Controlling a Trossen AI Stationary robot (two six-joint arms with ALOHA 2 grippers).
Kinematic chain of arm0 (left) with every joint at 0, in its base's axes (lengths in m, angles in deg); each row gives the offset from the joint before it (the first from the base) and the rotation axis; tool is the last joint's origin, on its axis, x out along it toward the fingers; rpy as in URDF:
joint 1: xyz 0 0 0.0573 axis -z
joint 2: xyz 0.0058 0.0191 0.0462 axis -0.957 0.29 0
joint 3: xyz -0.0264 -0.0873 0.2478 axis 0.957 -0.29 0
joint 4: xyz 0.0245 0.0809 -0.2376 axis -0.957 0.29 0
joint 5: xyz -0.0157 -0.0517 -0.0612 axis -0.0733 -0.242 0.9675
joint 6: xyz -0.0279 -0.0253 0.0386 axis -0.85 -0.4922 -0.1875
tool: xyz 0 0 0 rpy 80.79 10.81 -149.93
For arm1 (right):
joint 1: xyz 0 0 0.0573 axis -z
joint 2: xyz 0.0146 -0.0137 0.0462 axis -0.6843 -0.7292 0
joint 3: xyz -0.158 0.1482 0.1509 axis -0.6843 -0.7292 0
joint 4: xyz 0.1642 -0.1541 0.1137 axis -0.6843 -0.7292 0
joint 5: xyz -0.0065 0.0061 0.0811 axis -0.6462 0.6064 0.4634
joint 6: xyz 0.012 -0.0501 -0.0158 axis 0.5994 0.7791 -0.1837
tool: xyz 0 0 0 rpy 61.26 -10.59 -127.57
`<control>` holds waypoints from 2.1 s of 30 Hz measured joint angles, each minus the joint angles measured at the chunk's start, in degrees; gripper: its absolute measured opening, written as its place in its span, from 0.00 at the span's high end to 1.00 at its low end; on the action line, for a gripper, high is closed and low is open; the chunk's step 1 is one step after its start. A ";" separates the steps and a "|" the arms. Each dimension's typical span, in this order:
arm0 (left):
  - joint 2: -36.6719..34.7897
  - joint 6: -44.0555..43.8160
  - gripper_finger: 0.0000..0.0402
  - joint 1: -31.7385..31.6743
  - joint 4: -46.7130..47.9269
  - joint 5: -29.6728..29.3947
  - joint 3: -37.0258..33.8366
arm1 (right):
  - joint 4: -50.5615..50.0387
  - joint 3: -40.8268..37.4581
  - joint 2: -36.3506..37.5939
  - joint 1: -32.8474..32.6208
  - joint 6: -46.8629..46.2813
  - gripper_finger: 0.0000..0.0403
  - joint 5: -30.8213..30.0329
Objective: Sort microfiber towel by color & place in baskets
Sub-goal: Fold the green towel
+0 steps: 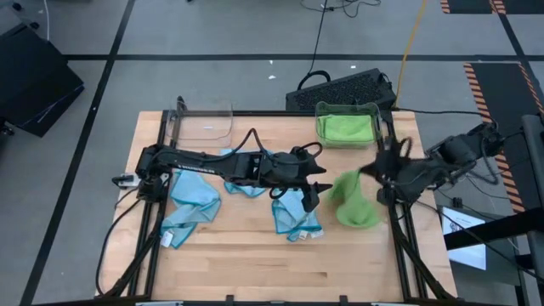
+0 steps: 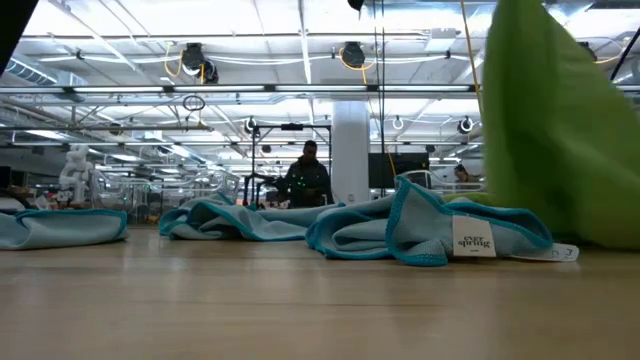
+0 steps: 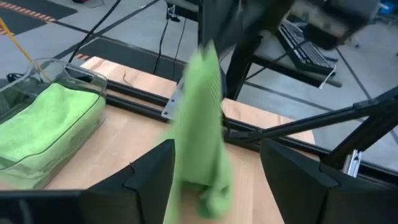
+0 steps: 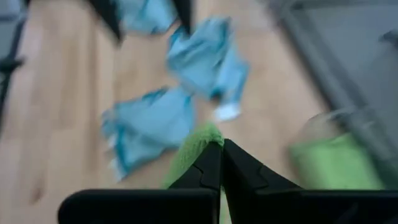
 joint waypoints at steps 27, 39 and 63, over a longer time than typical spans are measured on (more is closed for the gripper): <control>-2.65 12.39 0.21 -3.47 0.41 -8.48 9.57 | 19.95 6.73 1.84 4.32 14.40 1.00 -13.58; -2.54 10.46 0.32 -7.49 3.52 5.44 10.25 | 28.90 6.71 1.94 5.03 26.57 1.00 -6.53; -2.54 6.06 0.79 -6.55 6.13 2.95 9.66 | 34.89 6.69 9.06 5.64 31.09 1.00 -16.23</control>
